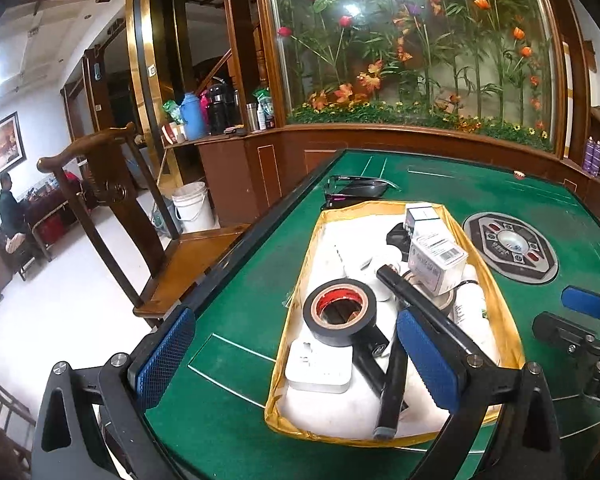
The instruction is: Organize rigid objects
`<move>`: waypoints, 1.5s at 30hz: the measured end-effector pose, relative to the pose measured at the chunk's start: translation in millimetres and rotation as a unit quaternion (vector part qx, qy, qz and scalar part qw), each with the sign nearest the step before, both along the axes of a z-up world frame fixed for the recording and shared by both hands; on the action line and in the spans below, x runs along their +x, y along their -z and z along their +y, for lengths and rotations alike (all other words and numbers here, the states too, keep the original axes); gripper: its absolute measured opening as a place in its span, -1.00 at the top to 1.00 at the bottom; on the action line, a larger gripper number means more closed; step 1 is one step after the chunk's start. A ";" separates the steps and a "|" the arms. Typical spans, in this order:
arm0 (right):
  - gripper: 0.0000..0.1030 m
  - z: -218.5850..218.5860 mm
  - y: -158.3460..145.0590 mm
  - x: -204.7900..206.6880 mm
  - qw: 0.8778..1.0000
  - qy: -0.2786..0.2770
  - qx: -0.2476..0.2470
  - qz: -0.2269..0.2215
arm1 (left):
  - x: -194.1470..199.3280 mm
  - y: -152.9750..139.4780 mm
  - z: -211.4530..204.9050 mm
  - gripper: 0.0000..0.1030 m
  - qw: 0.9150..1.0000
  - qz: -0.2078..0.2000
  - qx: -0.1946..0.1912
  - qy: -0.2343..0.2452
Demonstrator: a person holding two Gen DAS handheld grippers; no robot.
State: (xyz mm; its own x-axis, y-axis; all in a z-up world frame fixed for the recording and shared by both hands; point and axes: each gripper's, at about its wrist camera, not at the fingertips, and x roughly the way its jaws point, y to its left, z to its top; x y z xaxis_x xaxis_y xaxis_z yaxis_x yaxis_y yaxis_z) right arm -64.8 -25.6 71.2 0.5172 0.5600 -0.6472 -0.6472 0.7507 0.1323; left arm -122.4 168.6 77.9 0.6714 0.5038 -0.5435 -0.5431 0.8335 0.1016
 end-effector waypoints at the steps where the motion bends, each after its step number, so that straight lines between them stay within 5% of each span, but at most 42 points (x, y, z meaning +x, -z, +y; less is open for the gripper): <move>1: -0.32 1.1 -1.0 -2.8 1.000 -0.003 0.000 -0.003 | -0.3 1.4 0.6 -0.99 1.000 0.000 -0.005 0.004; 7: -0.33 10.6 -1.3 -12.3 1.000 -0.020 -0.004 -0.014 | -1.9 2.6 -4.9 -0.99 1.000 0.007 0.007 0.011; 12: -0.33 12.6 -0.9 -14.7 1.000 -0.022 -0.006 -0.018 | 0.0 2.6 -21.5 -0.99 0.997 0.035 0.073 -0.004; 45: -0.33 2.1 -1.7 -14.3 1.000 -0.011 0.006 -0.015 | -3.5 2.3 -48.5 -0.99 0.995 0.053 0.082 0.015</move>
